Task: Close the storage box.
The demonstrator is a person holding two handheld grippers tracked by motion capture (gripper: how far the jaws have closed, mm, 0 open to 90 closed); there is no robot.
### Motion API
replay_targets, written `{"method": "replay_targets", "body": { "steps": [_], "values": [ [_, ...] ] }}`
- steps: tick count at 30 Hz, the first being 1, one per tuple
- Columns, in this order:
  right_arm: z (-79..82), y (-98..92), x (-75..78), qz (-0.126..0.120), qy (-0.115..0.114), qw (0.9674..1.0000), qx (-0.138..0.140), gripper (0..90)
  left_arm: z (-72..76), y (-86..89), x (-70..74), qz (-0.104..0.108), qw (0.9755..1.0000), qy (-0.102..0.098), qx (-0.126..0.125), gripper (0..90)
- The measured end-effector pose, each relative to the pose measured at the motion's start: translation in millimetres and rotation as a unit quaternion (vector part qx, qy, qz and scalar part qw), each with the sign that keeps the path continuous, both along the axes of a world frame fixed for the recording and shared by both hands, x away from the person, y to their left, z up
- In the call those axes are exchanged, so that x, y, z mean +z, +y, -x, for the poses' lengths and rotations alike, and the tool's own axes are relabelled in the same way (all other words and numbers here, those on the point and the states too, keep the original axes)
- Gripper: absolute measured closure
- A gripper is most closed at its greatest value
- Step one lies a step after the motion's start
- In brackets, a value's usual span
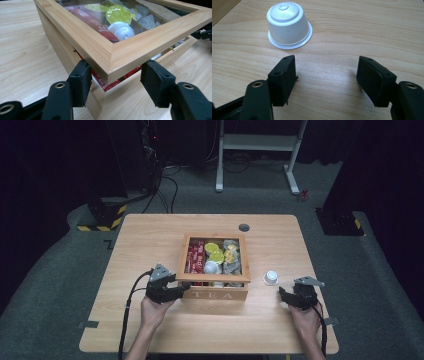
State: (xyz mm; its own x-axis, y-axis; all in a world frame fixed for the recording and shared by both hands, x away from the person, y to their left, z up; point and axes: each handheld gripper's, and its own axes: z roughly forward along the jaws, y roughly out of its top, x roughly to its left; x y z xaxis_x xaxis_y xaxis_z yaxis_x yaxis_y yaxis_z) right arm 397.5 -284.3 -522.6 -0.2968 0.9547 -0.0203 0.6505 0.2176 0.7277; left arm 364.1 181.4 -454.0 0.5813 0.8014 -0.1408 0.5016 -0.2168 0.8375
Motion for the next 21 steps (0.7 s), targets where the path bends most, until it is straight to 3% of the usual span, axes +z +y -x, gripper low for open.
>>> {"method": "replay_targets", "body": {
  "steps": [15,21],
  "values": [
    [0.1,0.1,0.2,0.001,0.0,1.0,0.001,32.3,1.5,-2.6,-9.5,-0.01,0.9999,0.002,-0.003,38.6],
    [0.4,0.6,0.3,0.001,0.0,1.0,0.001,32.5,3.7,-3.0,-12.0,-0.036,0.9993,0.007,-0.003,35.9]
  ]
}}
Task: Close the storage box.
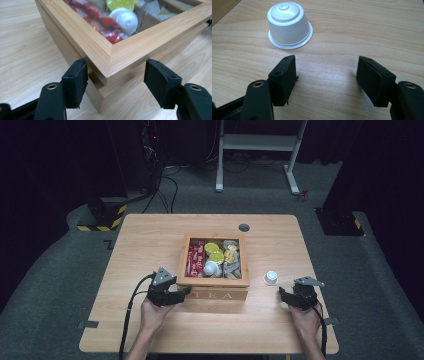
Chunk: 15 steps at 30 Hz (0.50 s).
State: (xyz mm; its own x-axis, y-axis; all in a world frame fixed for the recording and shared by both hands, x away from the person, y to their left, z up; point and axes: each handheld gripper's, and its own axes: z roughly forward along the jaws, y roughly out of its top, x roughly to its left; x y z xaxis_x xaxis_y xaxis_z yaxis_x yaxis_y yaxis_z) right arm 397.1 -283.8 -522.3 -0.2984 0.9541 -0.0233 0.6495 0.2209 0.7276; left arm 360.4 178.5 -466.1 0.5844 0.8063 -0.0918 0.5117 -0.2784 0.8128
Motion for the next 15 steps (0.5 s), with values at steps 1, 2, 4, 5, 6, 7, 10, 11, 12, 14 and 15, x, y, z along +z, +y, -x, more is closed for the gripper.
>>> {"method": "replay_targets", "body": {
  "steps": [1,2,4,5,6,7,10,11,12,14,15],
  "values": [
    [-0.1,-0.2,0.0,0.0,0.0,1.0,0.0,32.5,0.3,-0.2,-1.9,0.003,1.0,0.006,0.0,35.3],
    [-0.1,-0.2,0.0,0.0,0.0,1.0,0.0,32.5,0.6,0.8,-3.3,0.006,1.0,0.006,-0.001,33.6],
    [0.0,-0.1,-0.1,0.0,0.0,1.0,0.0,32.6,1.7,6.1,-3.7,0.026,0.9996,0.003,0.006,32.0],
    [0.0,-0.1,0.0,0.0,0.0,1.0,0.0,32.6,2.8,8.6,-2.1,0.034,0.9994,0.0,0.01,33.6],
    [-0.1,-0.2,0.0,0.0,0.0,1.0,0.0,32.6,3.6,10.7,-0.4,0.038,0.9992,-0.003,0.013,33.4],
    [-0.2,-0.3,-0.1,-0.001,0.0,1.0,0.0,32.7,4.5,12.9,1.1,0.04,0.9991,-0.004,0.014,33.3],
    [-0.1,-0.2,-0.1,0.0,0.0,1.0,0.0,32.7,7.9,19.7,3.2,0.044,0.9988,-0.008,0.018,32.7],
    [0.0,-0.1,0.0,0.0,0.0,1.0,0.0,32.7,9.0,22.5,3.6,0.05,0.9985,-0.009,0.019,32.6],
    [-0.1,-0.1,0.0,0.0,0.0,1.0,0.0,32.7,10.2,25.5,4.0,0.053,0.9983,-0.011,0.022,32.6],
    [-0.2,-0.3,-0.1,-0.001,0.001,1.0,0.001,32.9,11.8,31.5,4.2,0.058,0.9977,-0.015,0.03,32.6],
    [-0.2,-0.3,-0.1,-0.001,0.001,1.0,0.001,32.9,12.1,34.5,4.1,0.061,0.9974,-0.016,0.035,32.6]
  ]
}}
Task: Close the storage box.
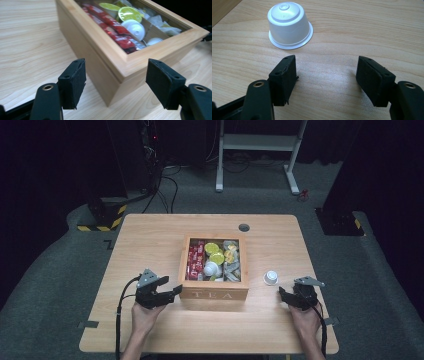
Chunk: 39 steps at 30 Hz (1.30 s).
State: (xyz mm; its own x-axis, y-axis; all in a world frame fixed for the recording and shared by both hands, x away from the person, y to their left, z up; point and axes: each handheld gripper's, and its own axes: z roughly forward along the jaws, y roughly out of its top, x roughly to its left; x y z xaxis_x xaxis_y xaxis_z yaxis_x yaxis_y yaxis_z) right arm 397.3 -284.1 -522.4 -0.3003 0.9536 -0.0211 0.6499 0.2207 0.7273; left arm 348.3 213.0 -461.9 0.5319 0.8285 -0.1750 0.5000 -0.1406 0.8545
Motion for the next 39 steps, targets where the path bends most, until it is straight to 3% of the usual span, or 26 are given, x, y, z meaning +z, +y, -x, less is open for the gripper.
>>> {"method": "replay_targets", "body": {
  "steps": [9,18,26,32,35,39],
  "values": [
    [0.0,0.0,0.0,0.0,0.0,1.0,0.0,32.9,0.2,27.2,-1.3,0.006,0.9993,0.006,0.036,34.3],
    [0.0,-0.2,0.0,0.0,0.0,1.0,0.0,33.0,1.5,45.7,-14.9,0.005,0.9967,0.021,0.078,34.4],
    [0.0,-0.2,0.0,0.0,0.0,1.0,-0.001,33.0,-0.8,51.6,-37.4,-0.044,0.9912,0.045,0.117,34.4],
    [0.0,-0.1,0.0,0.0,0.0,1.0,0.0,33.1,-3.3,58.7,-51.9,-0.058,0.9862,0.061,0.143,34.3],
    [0.0,-0.1,0.0,0.0,0.0,1.0,-0.001,33.0,-4.6,60.8,-57.5,-0.068,0.9835,0.064,0.155,34.1],
    [0.0,-0.1,0.0,0.0,0.0,1.0,0.0,33.0,-4.9,57.5,-66.0,-0.1,0.9795,0.061,0.164,33.2]
  ]
}}
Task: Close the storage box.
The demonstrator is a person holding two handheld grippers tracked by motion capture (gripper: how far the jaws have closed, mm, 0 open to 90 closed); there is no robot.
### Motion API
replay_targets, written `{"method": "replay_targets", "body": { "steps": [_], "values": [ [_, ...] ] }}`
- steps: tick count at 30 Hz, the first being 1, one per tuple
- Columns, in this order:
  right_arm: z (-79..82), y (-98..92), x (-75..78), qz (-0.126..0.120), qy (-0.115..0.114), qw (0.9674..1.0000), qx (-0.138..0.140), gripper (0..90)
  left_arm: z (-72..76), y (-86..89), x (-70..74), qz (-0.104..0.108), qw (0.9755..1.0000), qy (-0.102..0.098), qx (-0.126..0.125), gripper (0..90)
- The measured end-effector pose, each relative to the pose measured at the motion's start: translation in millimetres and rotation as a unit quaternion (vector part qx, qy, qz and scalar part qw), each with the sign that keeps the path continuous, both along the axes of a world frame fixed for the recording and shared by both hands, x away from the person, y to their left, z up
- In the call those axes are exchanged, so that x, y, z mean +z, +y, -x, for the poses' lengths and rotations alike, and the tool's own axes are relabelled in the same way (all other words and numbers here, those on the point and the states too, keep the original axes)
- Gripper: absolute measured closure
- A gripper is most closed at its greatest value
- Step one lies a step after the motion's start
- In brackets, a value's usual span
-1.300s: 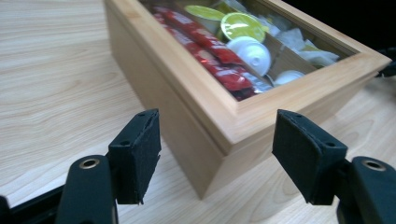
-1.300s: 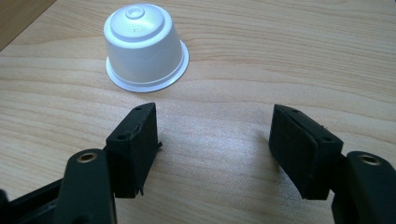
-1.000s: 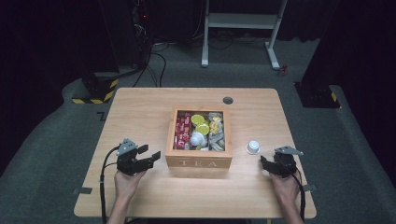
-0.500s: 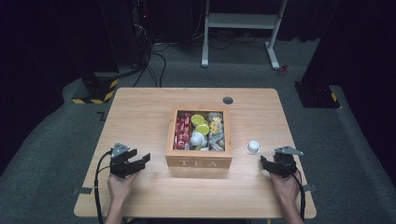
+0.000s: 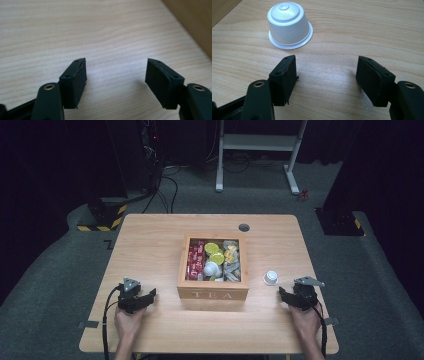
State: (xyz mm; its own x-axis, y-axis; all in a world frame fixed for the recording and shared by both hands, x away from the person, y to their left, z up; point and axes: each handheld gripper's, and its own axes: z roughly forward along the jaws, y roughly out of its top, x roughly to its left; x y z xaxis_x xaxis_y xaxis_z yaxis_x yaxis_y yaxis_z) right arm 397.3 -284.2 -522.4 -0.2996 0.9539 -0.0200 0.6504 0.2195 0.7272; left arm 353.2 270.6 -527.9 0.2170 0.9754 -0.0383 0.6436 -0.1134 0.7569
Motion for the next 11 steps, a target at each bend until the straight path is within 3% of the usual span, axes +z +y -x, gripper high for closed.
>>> {"method": "replay_targets", "body": {
  "steps": [2,11],
  "values": [
    [0.0,0.0,0.0,0.0,0.0,1.0,0.0,33.1,0.2,-3.8,-0.2,-0.02,0.9998,0.001,-0.003,32.6],
    [0.0,0.2,-0.1,0.0,0.0,1.0,-0.002,33.1,0.2,-6.0,-0.3,-0.02,0.9997,0.003,-0.012,28.4]
  ]
}}
